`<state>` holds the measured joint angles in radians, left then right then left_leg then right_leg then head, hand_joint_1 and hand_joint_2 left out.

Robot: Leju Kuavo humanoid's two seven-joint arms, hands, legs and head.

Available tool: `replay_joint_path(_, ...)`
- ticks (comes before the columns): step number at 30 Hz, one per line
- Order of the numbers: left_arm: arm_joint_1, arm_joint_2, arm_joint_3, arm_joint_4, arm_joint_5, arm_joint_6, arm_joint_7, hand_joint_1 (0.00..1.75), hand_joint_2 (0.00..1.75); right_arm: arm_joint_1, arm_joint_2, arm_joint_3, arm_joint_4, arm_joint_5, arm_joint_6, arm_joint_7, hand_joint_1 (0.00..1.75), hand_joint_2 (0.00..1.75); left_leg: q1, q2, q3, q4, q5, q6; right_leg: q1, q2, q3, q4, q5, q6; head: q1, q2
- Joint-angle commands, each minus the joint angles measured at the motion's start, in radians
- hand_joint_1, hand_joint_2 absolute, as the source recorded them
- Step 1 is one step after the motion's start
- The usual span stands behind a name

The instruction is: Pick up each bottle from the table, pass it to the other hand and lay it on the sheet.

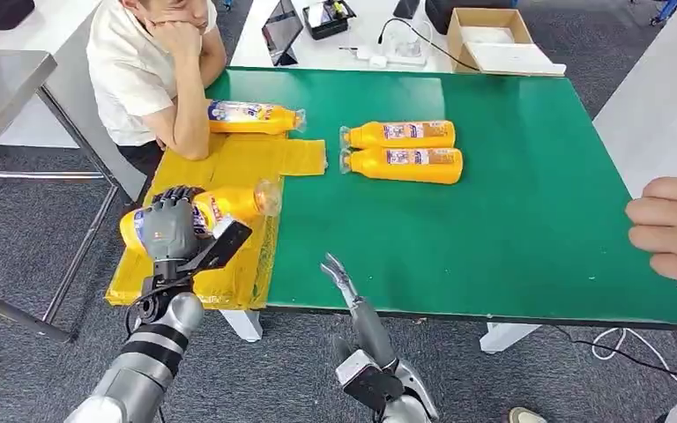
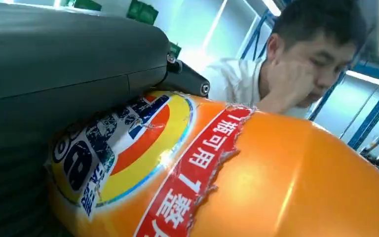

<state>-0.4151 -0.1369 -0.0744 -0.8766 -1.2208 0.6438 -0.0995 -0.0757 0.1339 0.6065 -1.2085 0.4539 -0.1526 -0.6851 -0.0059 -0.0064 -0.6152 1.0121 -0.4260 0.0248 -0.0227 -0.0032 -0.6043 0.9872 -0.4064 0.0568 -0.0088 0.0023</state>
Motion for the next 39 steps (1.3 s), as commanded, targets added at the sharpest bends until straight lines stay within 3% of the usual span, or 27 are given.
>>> replay_joint_path(1,-0.222,0.038,-0.064,0.400,-0.024,-0.176,0.099,1.75,1.75,-0.063,0.008,0.048,0.051,-0.011,0.054,0.002,0.00,0.00,0.002,-0.002,0.003,0.000,-0.001,-0.002,0.002,-0.002,0.004,0.000,-0.001,-0.003,0.000,0.000)
replay_joint_path(9,-0.269,0.012,-0.055,0.480,0.012,-0.283,0.090,1.75,1.75,-0.065,0.020,0.044,0.101,-0.019,0.063,0.002,0.00,0.00,0.002,-0.001,0.004,0.000,-0.001,-0.002,0.002,0.000,0.004,-0.001,-0.001,-0.003,0.000,0.000)
replay_joint_path(10,-0.270,0.008,-0.054,0.485,0.027,-0.322,0.071,1.69,1.75,-0.066,0.024,0.040,0.112,-0.025,0.066,-0.002,0.00,0.00,0.002,-0.001,0.003,0.000,-0.001,-0.002,0.002,0.000,0.004,-0.001,-0.001,-0.002,0.000,0.000)
replay_joint_path(11,-0.269,0.004,-0.048,0.486,0.053,-0.370,0.058,1.41,1.75,-0.064,0.030,0.027,0.121,-0.064,0.103,-0.006,0.00,0.00,0.002,0.000,0.003,0.000,-0.001,-0.002,0.002,0.000,0.003,-0.001,-0.001,-0.002,0.000,0.000)
replay_joint_path(12,-0.270,0.000,-0.044,0.490,0.075,-0.411,0.036,1.31,1.75,-0.064,0.031,0.024,0.120,-0.080,0.118,-0.013,0.00,0.00,0.003,0.000,0.005,0.000,-0.002,-0.002,0.003,0.000,0.006,-0.002,-0.002,-0.003,0.000,0.000)
replay_joint_path(13,-0.271,0.001,-0.061,0.494,0.075,-0.449,0.024,1.47,1.75,-0.066,0.030,0.027,0.121,-0.080,0.112,-0.013,0.00,0.00,0.002,-0.001,0.004,0.000,-0.001,-0.002,0.002,-0.001,0.005,-0.001,-0.002,-0.002,0.000,0.000)
replay_joint_path(14,-0.270,0.001,-0.078,0.496,0.065,-0.461,0.029,1.43,1.75,-0.068,0.030,0.023,0.119,-0.096,0.115,-0.013,0.00,0.00,0.001,-0.002,0.003,-0.001,-0.001,-0.002,0.001,-0.001,0.004,-0.001,-0.001,-0.002,0.000,0.000)
replay_joint_path(16,-0.270,-0.001,-0.099,0.504,0.061,-0.490,0.035,0.38,1.75,-0.077,0.028,0.023,0.137,-0.081,0.092,-0.013,0.00,0.00,0.001,-0.003,0.004,-0.001,-0.001,-0.002,0.001,-0.002,0.005,-0.001,-0.002,-0.002,0.000,0.000)
replay_joint_path(18,-0.271,0.000,-0.109,0.511,0.058,-0.509,0.034,0.00,1.75,-0.079,0.025,0.024,0.137,-0.091,0.096,-0.013,0.00,0.00,0.002,-0.002,0.006,-0.001,-0.001,-0.002,0.002,-0.001,0.007,-0.002,-0.001,-0.003,0.000,0.000)
replay_joint_path(21,-0.276,0.003,-0.117,0.519,0.067,-0.549,0.030,0.00,1.75,-0.085,0.022,0.030,0.150,-0.096,0.083,-0.013,0.00,0.00,0.001,-0.002,0.003,-0.001,0.000,-0.001,0.001,0.000,0.004,-0.001,0.000,-0.002,0.000,0.000)
replay_joint_path(26,-0.273,-0.002,-0.068,0.504,0.201,-0.674,-0.087,0.00,1.75,-0.098,0.011,0.057,0.178,-0.130,0.051,-0.013,0.00,0.00,0.002,-0.001,0.005,-0.001,-0.001,-0.002,0.002,0.000,0.006,-0.002,-0.001,-0.003,0.000,0.000)
replay_joint_path(37,-0.273,0.004,-0.066,0.500,0.230,-0.711,-0.115,0.00,1.75,-0.106,0.007,0.073,0.184,-0.133,0.031,-0.013,0.00,0.00,0.001,-0.001,0.005,-0.001,0.000,-0.002,0.001,0.000,0.005,-0.001,0.000,-0.002,0.000,0.000)
replay_joint_path(38,-0.272,0.005,-0.056,0.498,0.258,-0.728,-0.130,0.00,0.00,-0.111,0.006,0.079,0.194,-0.138,0.024,-0.013,0.00,0.00,0.001,-0.001,0.004,-0.001,0.000,-0.001,0.001,0.000,0.004,-0.001,0.000,-0.002,0.000,0.000)
replay_joint_path(39,-0.271,0.006,-0.052,0.494,0.270,-0.734,-0.139,0.00,0.00,-0.111,0.005,0.082,0.193,-0.143,0.021,-0.013,0.00,0.00,0.002,0.000,0.006,-0.001,-0.001,-0.002,0.002,0.001,0.006,-0.002,0.000,-0.003,0.000,0.000)
